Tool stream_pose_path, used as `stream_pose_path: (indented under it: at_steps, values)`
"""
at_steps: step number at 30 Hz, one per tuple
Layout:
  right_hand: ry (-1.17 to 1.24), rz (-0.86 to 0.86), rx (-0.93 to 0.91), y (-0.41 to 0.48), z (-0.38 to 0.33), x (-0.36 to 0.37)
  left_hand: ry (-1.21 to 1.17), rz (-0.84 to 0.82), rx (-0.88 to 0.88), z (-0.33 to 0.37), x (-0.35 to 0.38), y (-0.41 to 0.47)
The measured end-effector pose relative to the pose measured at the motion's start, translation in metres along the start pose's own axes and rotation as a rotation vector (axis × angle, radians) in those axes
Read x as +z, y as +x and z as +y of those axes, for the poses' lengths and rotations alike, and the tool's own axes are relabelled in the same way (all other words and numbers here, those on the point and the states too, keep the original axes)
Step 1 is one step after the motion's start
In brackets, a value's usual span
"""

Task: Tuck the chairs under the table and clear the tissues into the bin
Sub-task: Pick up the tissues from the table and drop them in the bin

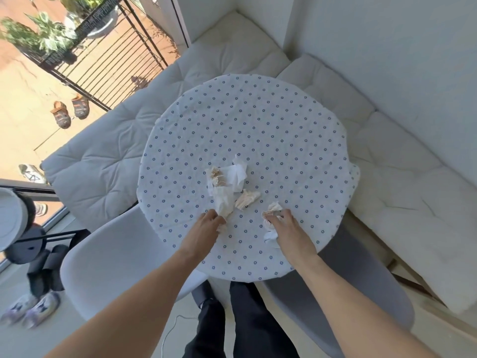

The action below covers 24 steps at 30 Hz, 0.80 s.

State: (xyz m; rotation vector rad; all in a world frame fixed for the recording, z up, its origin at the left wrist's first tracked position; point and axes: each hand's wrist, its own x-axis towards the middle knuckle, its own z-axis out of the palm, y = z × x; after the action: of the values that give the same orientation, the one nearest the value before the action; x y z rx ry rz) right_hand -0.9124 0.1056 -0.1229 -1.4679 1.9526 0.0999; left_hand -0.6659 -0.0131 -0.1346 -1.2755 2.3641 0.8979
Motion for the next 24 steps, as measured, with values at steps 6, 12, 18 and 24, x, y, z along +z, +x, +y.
stream_pose_path:
  at_steps: [6,12,18,24]
  values:
    - [0.086,0.021,0.017,0.006,0.006,-0.002,-0.088,0.093,-0.013,0.003,-0.027,0.005]
    - [0.145,0.083,0.033,0.017,0.008,-0.013,-0.163,0.202,-0.053,0.002,-0.059,0.023]
    - [0.183,0.108,0.044,0.021,0.014,-0.016,-0.103,0.190,-0.083,0.003,-0.075,0.054]
    - [0.211,0.135,0.041,0.020,0.013,-0.013,-0.045,0.087,-0.078,0.008,-0.077,0.081]
